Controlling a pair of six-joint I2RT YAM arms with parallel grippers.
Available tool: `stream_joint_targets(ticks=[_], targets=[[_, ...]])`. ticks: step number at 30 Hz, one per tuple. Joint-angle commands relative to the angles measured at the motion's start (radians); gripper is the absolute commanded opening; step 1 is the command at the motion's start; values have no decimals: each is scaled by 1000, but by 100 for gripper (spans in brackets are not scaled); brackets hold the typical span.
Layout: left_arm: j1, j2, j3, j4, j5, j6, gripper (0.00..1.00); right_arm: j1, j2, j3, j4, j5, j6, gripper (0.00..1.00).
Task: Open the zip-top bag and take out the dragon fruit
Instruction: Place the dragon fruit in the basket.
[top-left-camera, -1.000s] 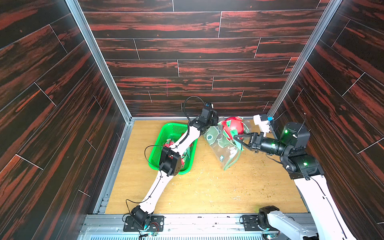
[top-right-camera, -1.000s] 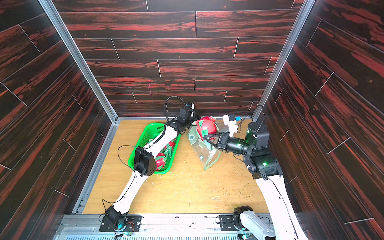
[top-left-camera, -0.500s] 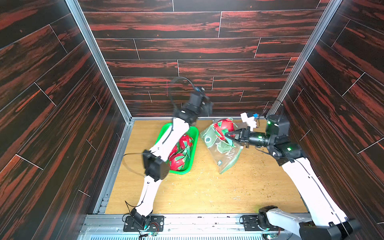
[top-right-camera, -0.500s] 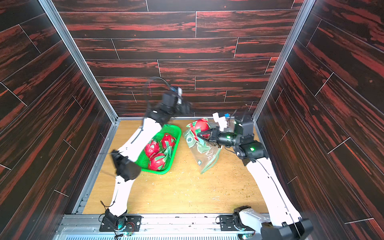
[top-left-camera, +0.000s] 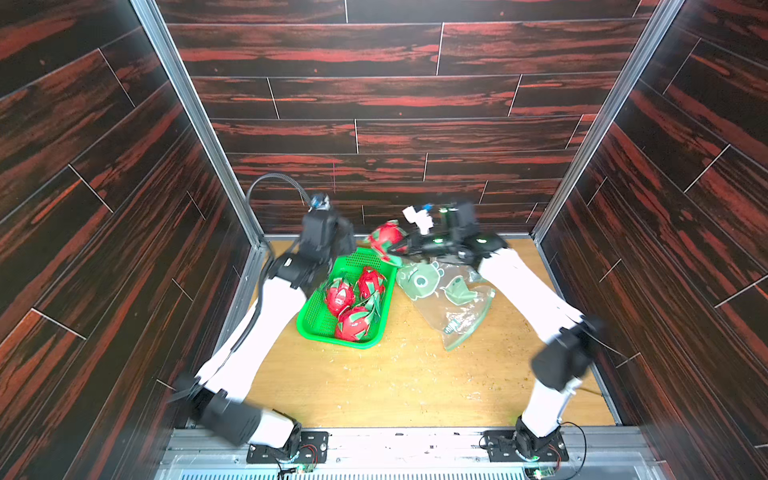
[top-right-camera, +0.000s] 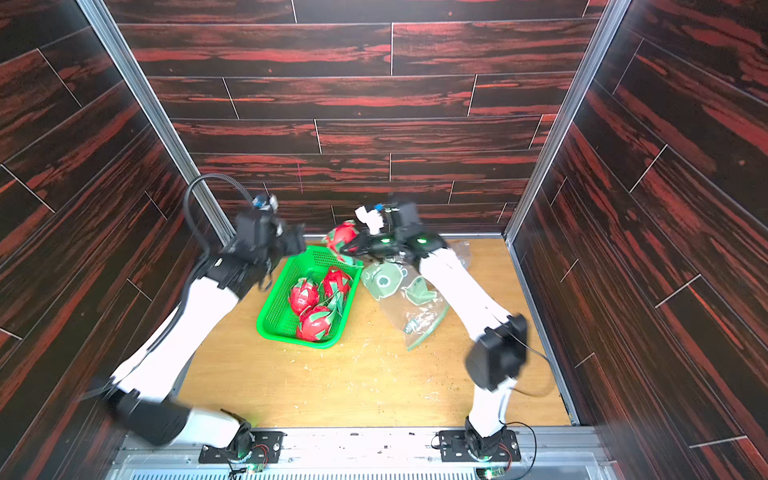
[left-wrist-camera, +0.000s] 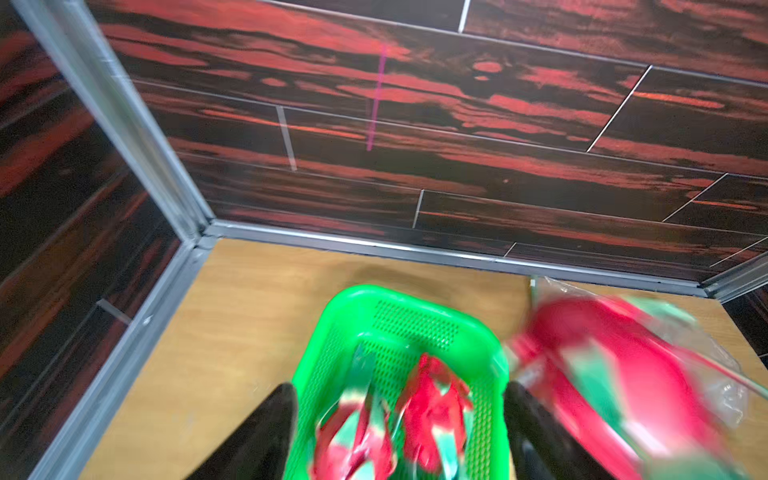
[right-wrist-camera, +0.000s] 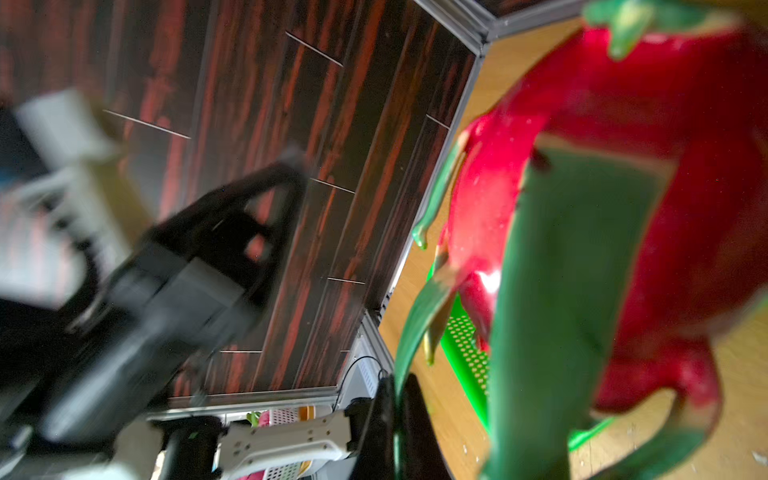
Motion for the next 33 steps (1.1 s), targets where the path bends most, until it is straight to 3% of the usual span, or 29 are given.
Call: stream_joint_targets(ticks=[1, 9, 12, 18, 24, 28, 31, 33], targets=[[8, -129, -78, 43, -73, -9, 80, 37, 130, 177, -20, 2, -57, 0], [6, -280, -152, 19, -112, 10, 76, 82, 565, 715, -181, -4, -20, 0], [7, -310, -179, 28, -116, 15, 75, 85, 672, 832, -190, -9, 16, 0], [8, -318, -210, 30, -116, 12, 75, 88, 674, 679, -39, -20, 68, 0], [7, -295, -224, 57, -85, 0, 75, 91, 713, 681, -25, -6, 62, 1], [8, -283, -222, 60, -81, -3, 75, 90, 714, 683, -41, 24, 30, 15], [7, -286, -220, 67, -83, 0, 75, 88, 705, 691, -60, 41, 7, 33], [7, -291, -216, 68, -87, 0, 75, 85, 695, 697, -70, 43, 0, 38]])
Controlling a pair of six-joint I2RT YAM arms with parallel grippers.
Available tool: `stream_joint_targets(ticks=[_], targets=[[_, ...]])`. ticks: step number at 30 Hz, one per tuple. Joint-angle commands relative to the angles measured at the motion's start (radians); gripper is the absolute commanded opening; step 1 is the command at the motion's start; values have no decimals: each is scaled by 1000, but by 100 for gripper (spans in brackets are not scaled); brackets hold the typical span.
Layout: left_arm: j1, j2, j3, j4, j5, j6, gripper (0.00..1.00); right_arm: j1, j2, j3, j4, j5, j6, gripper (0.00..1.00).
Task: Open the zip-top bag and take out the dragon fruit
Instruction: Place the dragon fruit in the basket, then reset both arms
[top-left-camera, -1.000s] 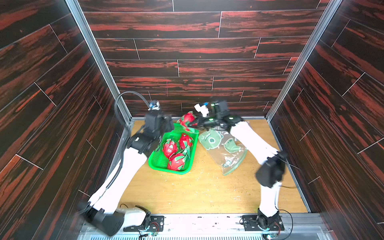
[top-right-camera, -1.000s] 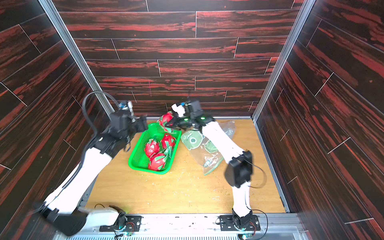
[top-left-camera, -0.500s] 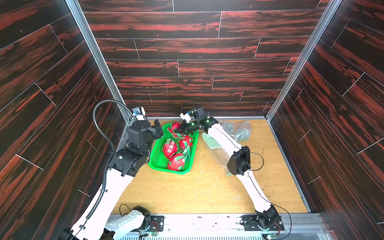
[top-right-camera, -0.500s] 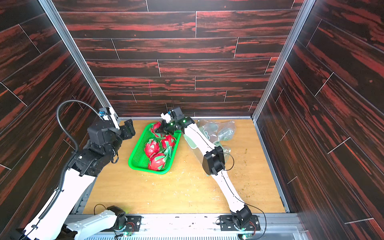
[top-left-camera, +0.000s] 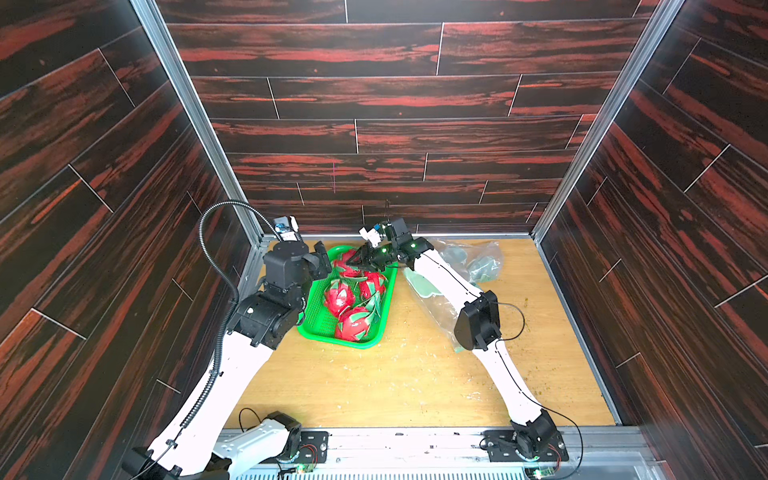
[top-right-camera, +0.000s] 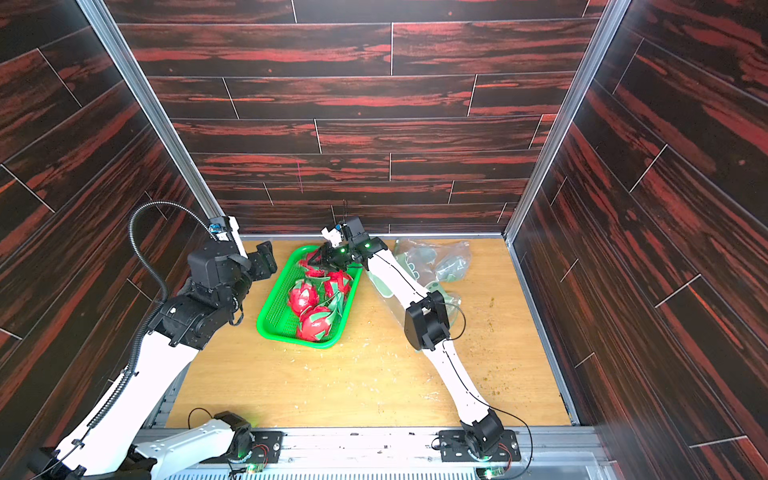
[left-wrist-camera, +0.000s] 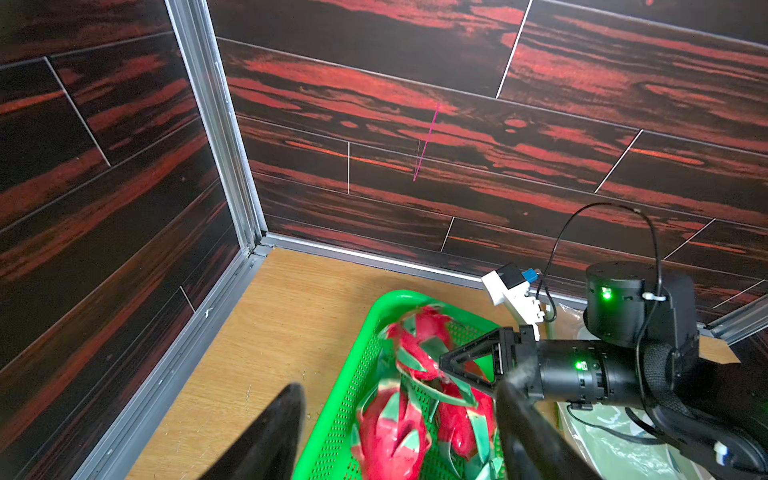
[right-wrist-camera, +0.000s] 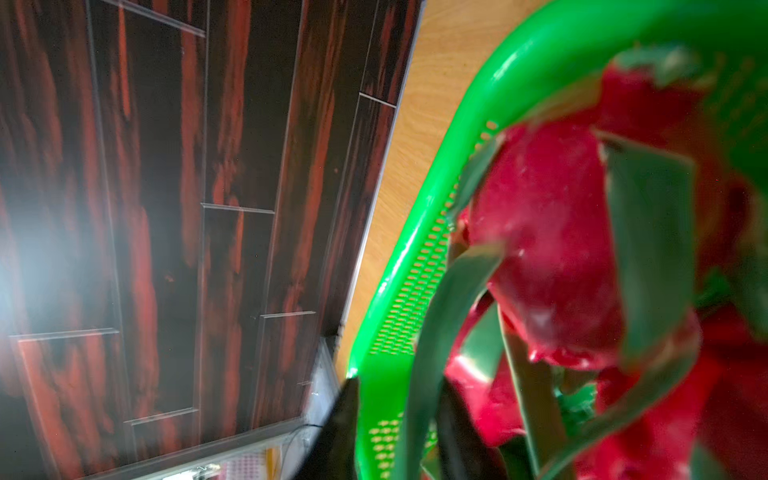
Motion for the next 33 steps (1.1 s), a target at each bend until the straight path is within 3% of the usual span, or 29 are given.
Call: stream_joint_targets(ticks=[1, 10, 18, 21, 24, 28, 33], targets=[[4, -10, 0, 18, -8, -7, 75, 0, -15, 32, -5, 8, -33, 40], [4, -24, -3, 24, -18, 18, 75, -18, -173, 59, -146, 74, -166, 51], [5, -67, -78, 164, -38, 106, 84, -24, -428, -55, -275, 284, -352, 53], [5, -69, -128, 233, -74, 145, 90, -25, -579, -229, -223, 445, -406, 54], [6, -78, -220, 344, -118, 180, 96, -34, -793, -553, -35, 585, -455, 58], [22, -78, -396, 545, -161, 242, 100, -95, -1071, -1021, 292, 669, -534, 76], [102, -23, -563, 716, -191, 225, 100, -246, -1242, -1323, 404, 800, -547, 89]])
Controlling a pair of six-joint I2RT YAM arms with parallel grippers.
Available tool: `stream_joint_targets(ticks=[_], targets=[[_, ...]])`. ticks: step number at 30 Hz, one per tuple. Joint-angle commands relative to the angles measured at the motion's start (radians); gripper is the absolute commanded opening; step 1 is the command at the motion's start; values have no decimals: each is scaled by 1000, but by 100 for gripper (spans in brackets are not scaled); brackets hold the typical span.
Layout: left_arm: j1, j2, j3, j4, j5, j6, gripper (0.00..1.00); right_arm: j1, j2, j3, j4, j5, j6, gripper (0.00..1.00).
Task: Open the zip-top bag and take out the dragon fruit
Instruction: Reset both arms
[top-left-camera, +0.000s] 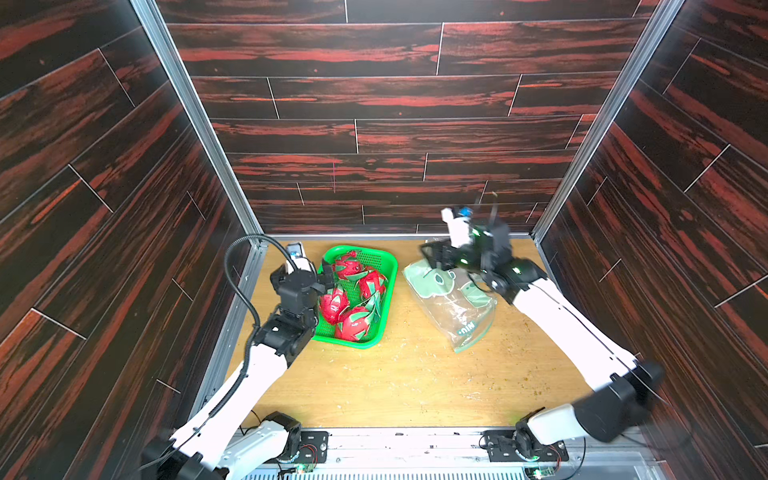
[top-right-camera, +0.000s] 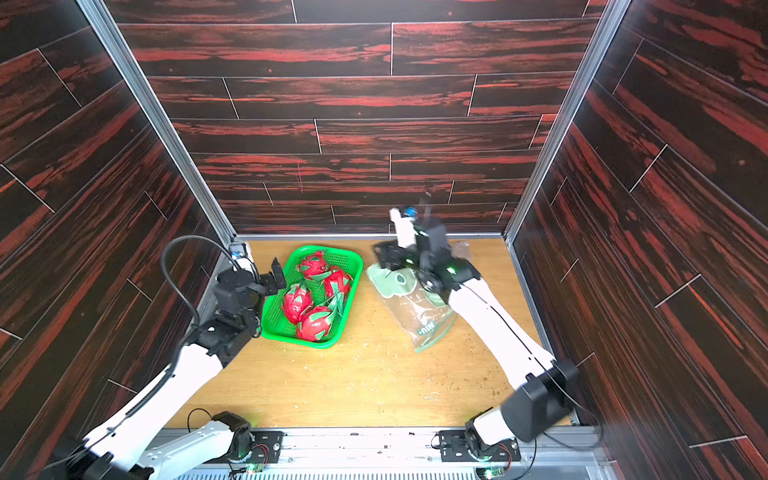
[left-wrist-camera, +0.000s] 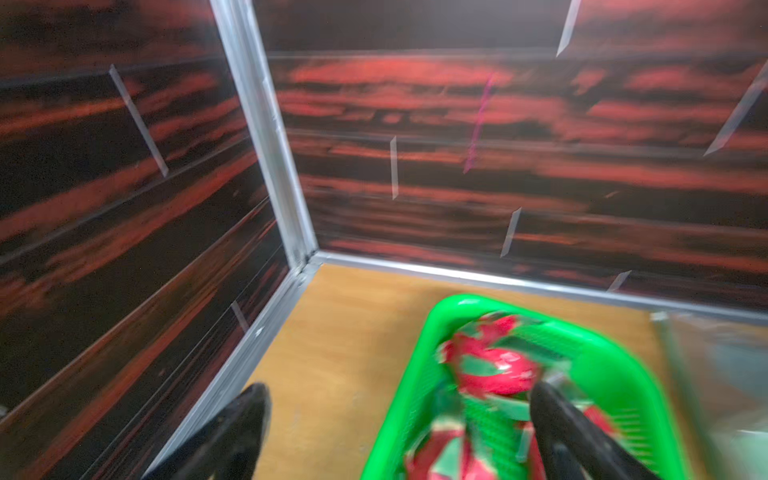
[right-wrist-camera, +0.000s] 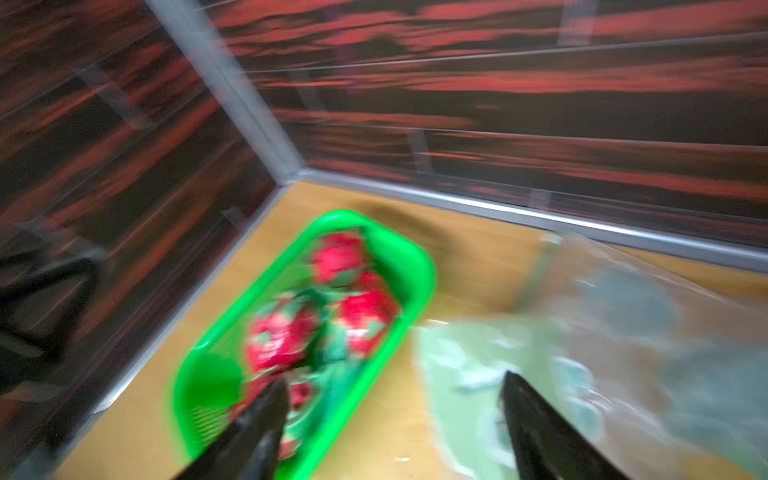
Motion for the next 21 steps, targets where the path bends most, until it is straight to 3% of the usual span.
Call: stream_joint_targets(ticks=[1, 2, 3, 7, 9, 12, 21], targets=[[56, 34, -86, 206, -65, 9, 100, -106, -84, -144, 156, 141, -29, 90], [75, 48, -117, 244, -76, 5, 100, -142, -106, -196, 185, 162, -34, 91], [96, 67, -153, 289, -92, 1, 100, -183, -136, -279, 248, 211, -44, 98], [182, 153, -263, 414, -133, -30, 100, -307, -212, -539, 469, 386, -39, 98], [240, 200, -313, 465, -110, -78, 100, -398, -219, -637, 565, 327, -13, 99], [302, 244, -352, 534, -49, -107, 100, -446, -205, -708, 657, 314, -45, 99], [336, 240, -349, 515, 75, -76, 100, -509, -135, -946, 1017, 342, -129, 99]])
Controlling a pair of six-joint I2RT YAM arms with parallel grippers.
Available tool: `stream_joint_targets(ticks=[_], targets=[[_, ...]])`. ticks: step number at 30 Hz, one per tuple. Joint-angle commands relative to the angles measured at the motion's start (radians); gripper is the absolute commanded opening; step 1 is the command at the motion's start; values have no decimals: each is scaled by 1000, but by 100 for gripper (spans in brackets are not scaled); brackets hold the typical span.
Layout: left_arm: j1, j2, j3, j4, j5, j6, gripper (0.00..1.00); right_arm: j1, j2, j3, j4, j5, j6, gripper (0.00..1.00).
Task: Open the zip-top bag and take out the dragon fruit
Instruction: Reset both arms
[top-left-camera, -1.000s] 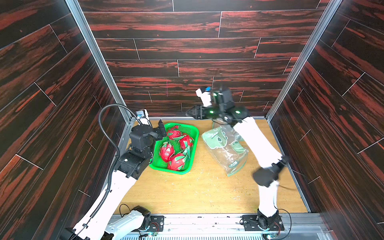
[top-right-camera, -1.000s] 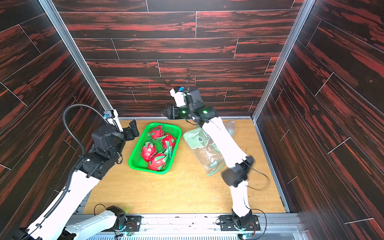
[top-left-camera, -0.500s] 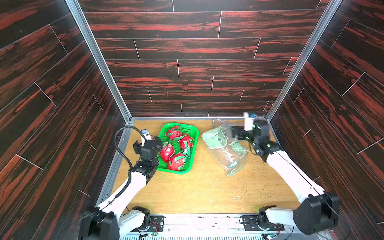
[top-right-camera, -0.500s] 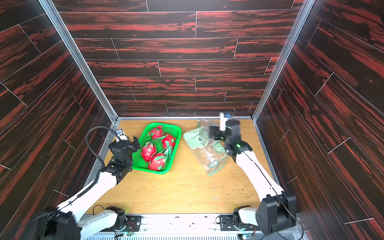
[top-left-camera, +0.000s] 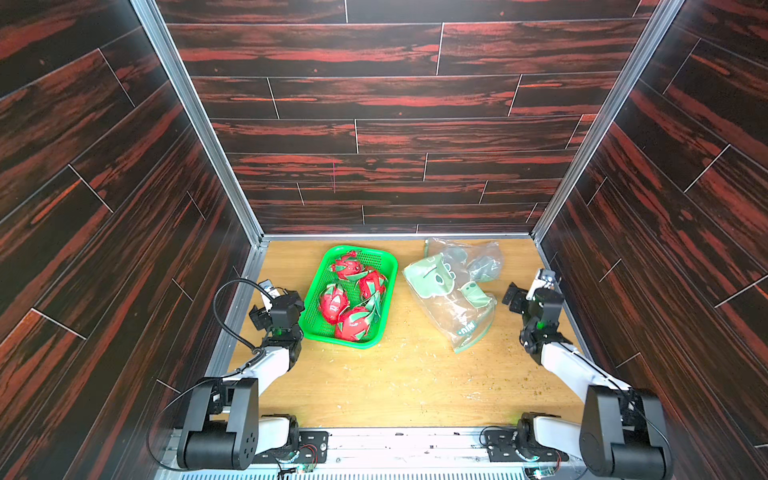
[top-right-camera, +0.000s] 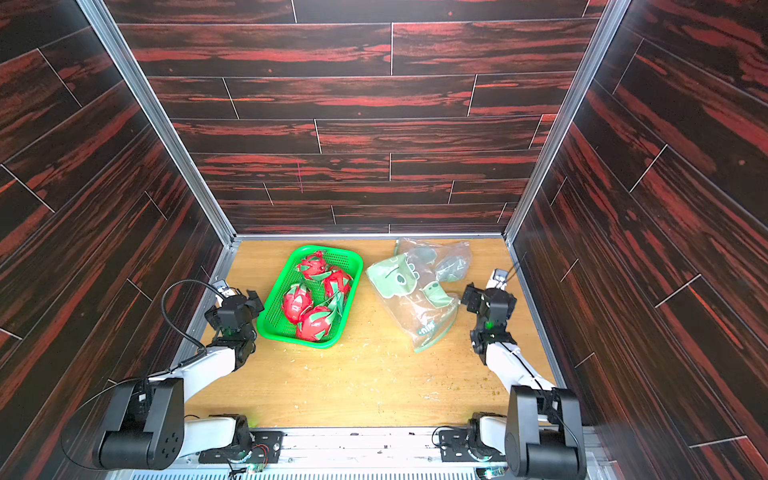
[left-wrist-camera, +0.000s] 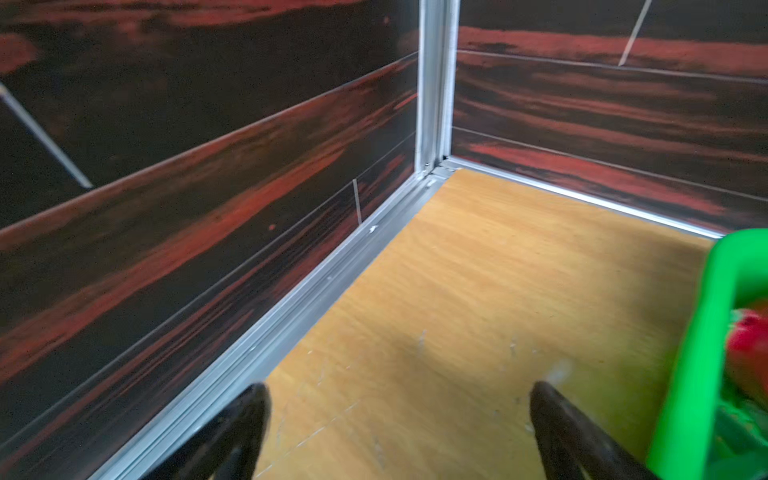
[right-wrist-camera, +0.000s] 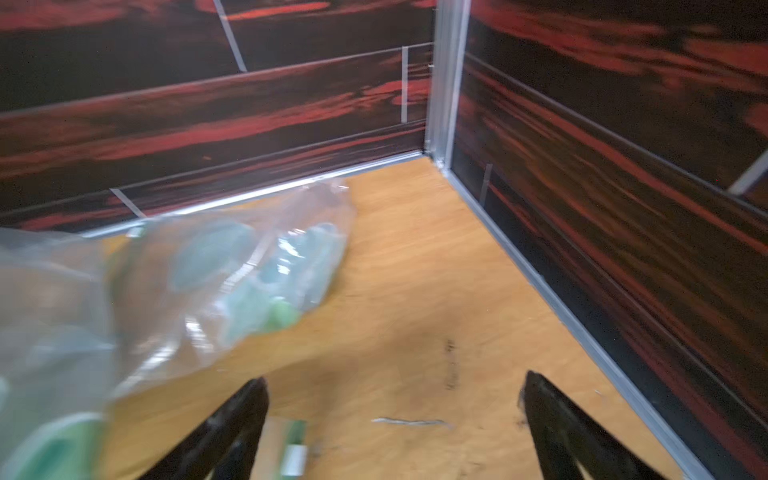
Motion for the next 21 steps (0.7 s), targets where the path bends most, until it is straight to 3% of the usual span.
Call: stream_joint_targets(ticks=[1, 3, 7, 11, 16, 21], targets=[[7, -11, 5, 36, 73, 9, 100, -9, 54, -70, 251, 4, -34, 99], [7, -27, -7, 31, 174, 48, 100, -8, 63, -77, 294, -27, -46, 99], [9, -45, -53, 83, 185, 56, 100, -16, 47, -124, 382, -69, -64, 98], [10, -7, -66, 72, 200, 54, 100, -30, 24, -107, 227, -55, -52, 99], [28, 46, -141, 264, 218, 60, 100, -41, 63, -152, 322, -112, -35, 98], [61, 215, -155, 451, 257, 24, 100, -51, 228, -342, 863, -288, -36, 99]])
